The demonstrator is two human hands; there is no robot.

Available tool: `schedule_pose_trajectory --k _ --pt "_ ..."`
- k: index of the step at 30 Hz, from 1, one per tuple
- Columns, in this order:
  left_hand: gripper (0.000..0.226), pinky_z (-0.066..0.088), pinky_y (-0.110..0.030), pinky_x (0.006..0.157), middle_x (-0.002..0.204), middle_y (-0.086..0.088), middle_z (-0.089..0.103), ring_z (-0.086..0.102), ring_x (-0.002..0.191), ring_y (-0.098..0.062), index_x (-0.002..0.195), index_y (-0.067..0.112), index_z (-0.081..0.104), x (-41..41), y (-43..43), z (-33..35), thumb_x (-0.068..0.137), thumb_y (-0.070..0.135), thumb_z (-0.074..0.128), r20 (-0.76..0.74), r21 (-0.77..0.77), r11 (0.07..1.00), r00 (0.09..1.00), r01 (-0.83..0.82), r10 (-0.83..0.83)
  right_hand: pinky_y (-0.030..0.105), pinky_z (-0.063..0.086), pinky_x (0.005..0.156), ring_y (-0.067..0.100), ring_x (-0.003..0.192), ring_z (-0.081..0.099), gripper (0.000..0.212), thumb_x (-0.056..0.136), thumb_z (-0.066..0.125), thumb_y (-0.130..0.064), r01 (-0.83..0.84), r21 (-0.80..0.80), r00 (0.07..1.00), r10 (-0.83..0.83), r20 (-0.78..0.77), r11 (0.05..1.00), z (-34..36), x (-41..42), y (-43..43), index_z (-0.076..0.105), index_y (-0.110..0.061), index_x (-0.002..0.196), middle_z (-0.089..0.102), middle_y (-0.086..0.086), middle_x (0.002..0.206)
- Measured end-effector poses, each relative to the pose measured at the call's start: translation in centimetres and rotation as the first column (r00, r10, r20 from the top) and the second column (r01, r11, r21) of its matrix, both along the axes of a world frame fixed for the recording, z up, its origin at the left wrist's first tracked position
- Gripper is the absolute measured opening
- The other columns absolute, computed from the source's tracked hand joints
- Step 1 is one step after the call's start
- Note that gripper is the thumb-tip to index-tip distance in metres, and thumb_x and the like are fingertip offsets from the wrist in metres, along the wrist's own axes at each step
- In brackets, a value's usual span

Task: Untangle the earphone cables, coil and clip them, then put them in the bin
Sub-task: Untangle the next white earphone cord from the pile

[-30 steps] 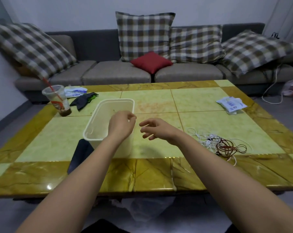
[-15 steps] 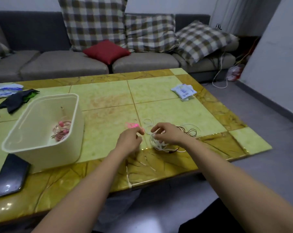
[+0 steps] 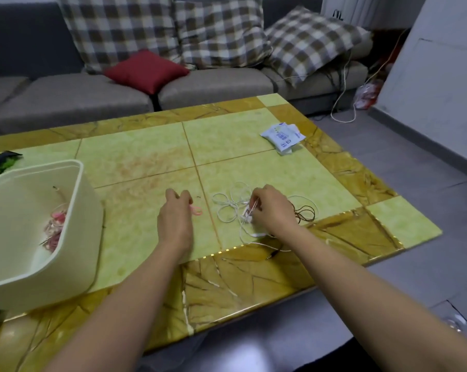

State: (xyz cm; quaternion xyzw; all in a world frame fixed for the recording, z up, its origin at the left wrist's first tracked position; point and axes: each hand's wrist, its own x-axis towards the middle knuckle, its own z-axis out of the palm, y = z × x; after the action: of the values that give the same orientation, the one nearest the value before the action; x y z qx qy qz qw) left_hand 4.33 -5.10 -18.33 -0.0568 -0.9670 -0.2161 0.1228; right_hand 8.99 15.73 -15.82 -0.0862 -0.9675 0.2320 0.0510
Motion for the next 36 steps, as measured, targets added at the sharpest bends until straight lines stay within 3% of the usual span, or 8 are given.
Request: schedule_pose_trajectory --k 6,10,14,19,24,28,31,36 --pt "0.03 0.044 -0.036 0.063 0.121 -0.013 0.042 0.056 0.09 -0.029 0.12 0.013 0.056 -1.1 -1.2 1.2 0.091 0.005 0.057 -0.018 -0.052 0.99 0.991 -0.13 0.129 0.031 0.039 0.065 0.025 0.094 0.055 0.026 0.089 0.054 -0.014 0.041 -0.04 0.991 -0.046 -0.129 0.998 0.0 -1.0 0.3 0.066 -0.018 0.111 0.053 0.005 0.107" --pt "0.02 0.052 -0.039 0.073 0.11 -0.009 0.058 0.06 0.09 -0.028 0.107 0.015 0.065 -0.4 1.1 1.8 0.091 0.017 0.054 -0.015 0.078 0.996 0.999 0.03 -0.029 0.029 0.038 0.066 0.018 0.083 0.054 0.028 0.091 0.054 -0.032 0.066 -0.153 0.971 -0.099 -0.218 0.986 0.8 -0.5 -0.2 0.067 -0.019 0.112 0.043 -0.004 0.103" --pt "0.039 0.051 -0.035 0.074 0.103 -0.004 0.065 0.063 0.094 -0.027 0.105 0.015 0.065 0.8 4.0 0.9 0.088 0.05 0.058 0.268 0.013 0.994 0.957 0.111 -0.111 0.035 0.048 0.08 0.017 0.097 0.053 0.055 0.079 0.067 -0.06 -0.114 0.002 0.992 0.114 0.048 0.993 0.5 0.6 -0.3 0.058 -0.023 0.118 0.043 -0.001 0.114" --pt "0.012 0.044 -0.032 0.07 0.089 -0.002 0.063 0.061 0.089 -0.027 0.081 0.019 0.057 1.5 5.0 0.1 0.089 0.026 0.061 0.324 0.168 0.984 0.94 0.056 -0.109 0.03 0.037 0.066 0.022 0.085 0.054 0.011 0.081 0.064 -0.017 -0.2 0.039 0.957 0.187 0.224 0.979 0.3 1.6 1.5 0.056 -0.022 0.086 0.052 -0.002 0.09" --pt "0.01 0.054 -0.039 0.08 0.085 -0.01 0.069 0.066 0.08 -0.025 0.08 0.009 0.057 1.2 4.3 2.6 0.09 0.01 0.057 0.342 0.798 0.557 0.934 -0.229 -0.105 0.041 0.048 0.07 0.029 0.083 0.056 0.021 0.088 0.052 0.002 0.126 -0.076 0.953 -0.142 -0.267 0.989 2.3 0.8 3.8 0.067 -0.011 0.093 0.055 0.009 0.098" --pt "0.01 0.056 -0.027 0.065 0.059 -0.004 0.063 0.064 0.061 -0.015 0.085 0.004 0.053 1.6 4.3 5.9 0.093 0.003 0.049 0.313 0.947 0.146 0.923 -0.285 -0.224 0.039 0.045 0.086 0.031 0.111 0.05 0.037 0.087 0.051 0.002 0.14 0.073 0.99 -0.138 -0.022 0.987 3.3 -0.1 4.3 0.064 -0.013 0.119 0.051 0.012 0.119" --pt "0.012 0.05 -0.028 0.062 0.05 0.004 0.045 0.053 0.05 -0.011 0.085 0.012 0.052 1.8 4.0 7.6 0.096 0.01 0.05 0.308 0.947 0.192 0.903 -0.259 -0.301 0.042 0.028 0.103 0.032 0.131 0.031 0.05 0.088 0.055 -0.016 0.105 0.226 0.968 -0.151 0.199 0.968 4.0 -0.2 3.1 0.045 -0.019 0.137 0.038 0.013 0.141" --pt "0.018 0.045 -0.025 0.062 0.058 0.005 0.033 0.038 0.05 -0.01 0.092 0.014 0.061 2.8 2.8 9.2 0.101 0.02 0.047 0.212 0.948 0.306 0.882 -0.082 -0.42 0.035 0.021 0.099 0.022 0.129 0.036 0.052 0.088 0.062 -0.031 -0.197 -0.129 0.98 0.19 -0.063 0.972 5.8 0.3 -1.6 0.046 -0.025 0.136 0.047 0.0 0.139"
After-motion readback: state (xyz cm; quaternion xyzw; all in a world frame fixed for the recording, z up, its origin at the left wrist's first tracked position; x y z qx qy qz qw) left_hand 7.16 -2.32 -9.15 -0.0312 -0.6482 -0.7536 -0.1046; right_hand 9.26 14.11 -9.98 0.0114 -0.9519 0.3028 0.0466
